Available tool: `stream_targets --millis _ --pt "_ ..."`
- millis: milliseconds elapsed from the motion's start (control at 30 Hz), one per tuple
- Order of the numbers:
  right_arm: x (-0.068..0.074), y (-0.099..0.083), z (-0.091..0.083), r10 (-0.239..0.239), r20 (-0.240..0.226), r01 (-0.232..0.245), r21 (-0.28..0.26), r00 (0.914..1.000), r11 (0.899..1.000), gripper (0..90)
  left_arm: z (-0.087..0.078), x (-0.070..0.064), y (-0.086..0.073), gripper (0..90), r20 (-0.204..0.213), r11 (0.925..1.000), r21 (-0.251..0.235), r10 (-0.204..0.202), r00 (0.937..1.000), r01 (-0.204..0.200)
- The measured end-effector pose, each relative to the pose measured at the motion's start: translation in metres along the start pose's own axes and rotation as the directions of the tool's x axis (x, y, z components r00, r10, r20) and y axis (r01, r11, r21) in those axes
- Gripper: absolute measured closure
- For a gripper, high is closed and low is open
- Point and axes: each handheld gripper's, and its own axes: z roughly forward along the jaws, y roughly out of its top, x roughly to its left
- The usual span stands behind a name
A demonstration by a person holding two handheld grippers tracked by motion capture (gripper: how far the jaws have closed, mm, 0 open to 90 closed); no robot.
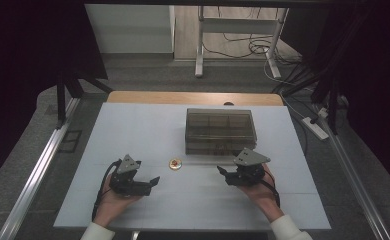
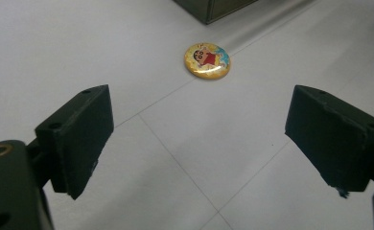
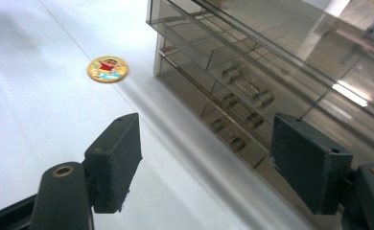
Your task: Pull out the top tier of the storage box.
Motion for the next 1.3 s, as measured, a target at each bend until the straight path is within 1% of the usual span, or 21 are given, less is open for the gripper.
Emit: stream_targets --millis 167,300,367,467,500,600,667,700,733,800,900,967,1100,1167,1267,1300 --pt "-0.003 -0.005 -0.006 0.024 -0.02 -0.025 -0.002 0.9995 1.0 25.3 -0.002 0.001 0.001 10.3 0.003 0.9999 -0.01 -0.006 1.0 0.006" --pt "-0.006 -0.007 -0.009 0.045 -0.039 -0.045 -0.005 0.9983 0.999 25.2 -0.001 0.0 0.001 10.3 0.006 1.0 -0.006 -0.002 1.0 0.002" --pt "-0.008 -0.008 -0.012 0.074 -0.052 -0.075 0.0 0.9958 0.997 25.1 -0.001 -0.001 0.004 10.3 0.011 1.0 -0.001 -0.003 0.9999 0.003" --pt "-0.014 -0.013 -0.019 0.123 -0.064 -0.124 -0.013 0.9903 0.992 24.8 -0.003 -0.004 0.011 10.3 0.02 0.9999 -0.01 0.004 0.9998 -0.004" --pt "-0.015 -0.015 -0.022 0.129 -0.059 -0.131 -0.017 0.9899 0.991 24.8 -0.003 -0.005 0.013 10.4 0.022 0.9999 -0.013 0.007 0.9997 -0.007" --pt "-0.019 -0.02 -0.03 0.127 -0.041 -0.127 -0.012 0.9911 0.992 24.7 -0.001 -0.007 0.018 10.4 0.034 0.9999 -0.009 0.008 0.9994 -0.008" --pt "-0.022 -0.023 -0.034 0.136 -0.011 -0.137 -0.006 0.9906 0.991 24.9 0.001 -0.008 0.02 10.4 0.037 0.9998 0.001 0.018 0.9992 -0.018" --pt "-0.025 -0.024 -0.037 0.146 -0.003 -0.146 -0.004 0.9893 0.989 25.0 0.001 -0.009 0.022 10.4 0.038 0.9998 0.003 0.022 0.9991 -0.022" --pt "-0.027 -0.025 -0.039 0.157 0.002 -0.157 -0.005 0.9877 0.988 25.1 0.001 -0.009 0.023 10.5 0.04 0.9998 0.002 0.022 0.9989 -0.022" --pt "-0.031 -0.027 -0.043 0.155 0.016 -0.155 -0.007 0.9878 0.988 25.2 0.001 -0.01 0.027 10.5 0.054 0.9999 -0.009 0.012 0.9985 -0.012" --pt "-0.037 -0.027 -0.045 0.156 0.02 -0.156 -0.003 0.9875 0.988 25.1 0.003 -0.011 0.033 10.8 0.066 0.9999 -0.015 0.008 0.9978 -0.007" --pt "-0.04 -0.027 -0.044 0.17 0.015 -0.17 0.004 0.9854 0.985 24.9 0.006 -0.012 0.037 11.0 0.075 0.9998 -0.018 0.002 0.9972 -0.001" --pt "-0.041 -0.026 -0.041 0.172 0.012 -0.172 0.007 0.985 0.985 24.9 0.011 -0.012 0.045 11.1 0.091 0.9995 -0.026 -0.014 0.9957 0.017" --pt "-0.041 -0.025 -0.04 0.161 0.018 -0.161 0.013 0.9868 0.987 24.9 0.014 -0.013 0.049 11.2 0.091 0.9997 -0.024 -0.004 0.9958 0.006" --pt "-0.043 -0.023 -0.04 0.164 0.015 -0.164 0.015 0.9864 0.986 25.0 0.018 -0.015 0.054 11.2 0.089 0.9997 -0.024 0.002 0.996 0.0" --pt "-0.044 -0.022 -0.04 0.17 0.022 -0.17 0.011 0.9852 0.985 25.0 0.019 -0.015 0.056 11.3 0.089 0.9997 -0.025 0.0 0.996 0.002"
